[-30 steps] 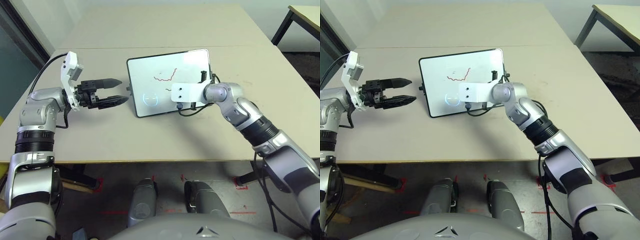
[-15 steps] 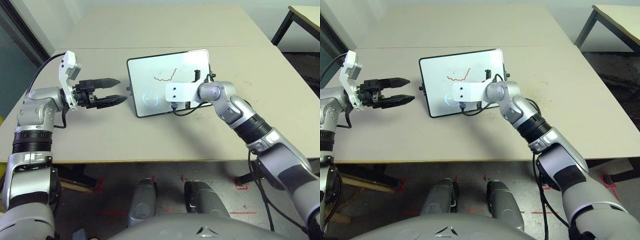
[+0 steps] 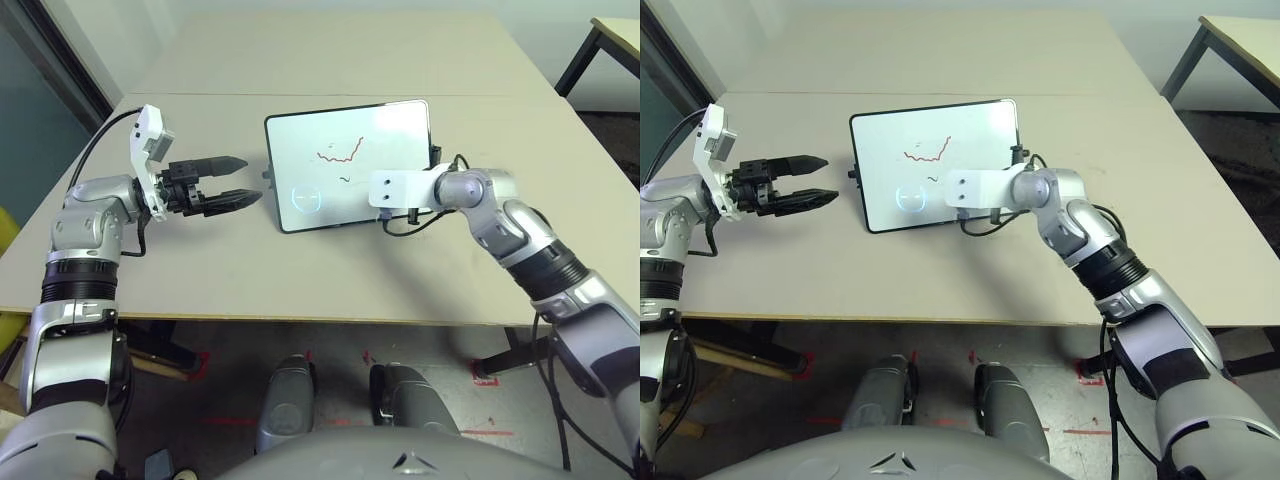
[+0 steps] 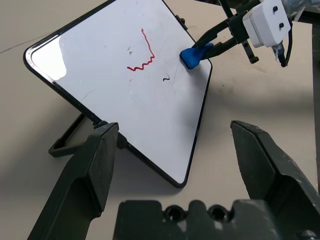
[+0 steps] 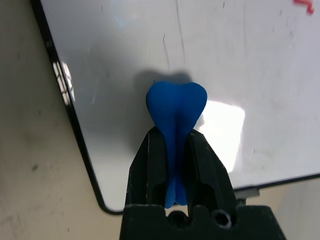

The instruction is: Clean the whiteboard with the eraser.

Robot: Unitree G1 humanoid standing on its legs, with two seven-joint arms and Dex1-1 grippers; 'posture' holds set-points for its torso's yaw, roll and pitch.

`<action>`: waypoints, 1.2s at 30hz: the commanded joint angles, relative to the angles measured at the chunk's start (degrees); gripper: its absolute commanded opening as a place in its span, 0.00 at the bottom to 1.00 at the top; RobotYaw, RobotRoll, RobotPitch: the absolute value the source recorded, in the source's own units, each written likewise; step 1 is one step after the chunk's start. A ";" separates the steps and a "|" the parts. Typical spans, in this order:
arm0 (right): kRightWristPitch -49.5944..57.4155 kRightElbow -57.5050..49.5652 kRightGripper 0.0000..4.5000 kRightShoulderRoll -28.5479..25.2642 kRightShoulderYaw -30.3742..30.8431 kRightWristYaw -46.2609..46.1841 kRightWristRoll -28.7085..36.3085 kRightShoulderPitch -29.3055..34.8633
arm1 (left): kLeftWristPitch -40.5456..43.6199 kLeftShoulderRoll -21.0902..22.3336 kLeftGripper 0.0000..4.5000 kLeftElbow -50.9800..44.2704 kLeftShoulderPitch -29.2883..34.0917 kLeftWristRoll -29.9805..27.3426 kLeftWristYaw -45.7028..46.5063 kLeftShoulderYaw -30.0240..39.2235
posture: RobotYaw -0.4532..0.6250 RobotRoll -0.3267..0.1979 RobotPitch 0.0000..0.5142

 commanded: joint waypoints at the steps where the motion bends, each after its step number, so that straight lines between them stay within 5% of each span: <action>1: 0.48 -0.61 0.07 0.75 -0.15 0.58 -0.16 -0.03 | -0.50 -0.16 1.00 0.95 -0.79 0.84 0.07 -0.55 | 0.69 0.62 0.13; 24: -2.84 8.56 0.07 14.96 4.56 -1.98 -3.07 -8.91 | 0.88 0.73 1.00 -0.98 0.80 -0.01 0.80 0.67 | 0.70 0.62 0.14; 36: -4.01 9.26 0.07 11.12 5.11 -1.33 -4.83 -7.25 | 0.98 0.78 1.00 -1.19 0.88 -0.03 0.87 0.65 | 0.69 0.62 0.13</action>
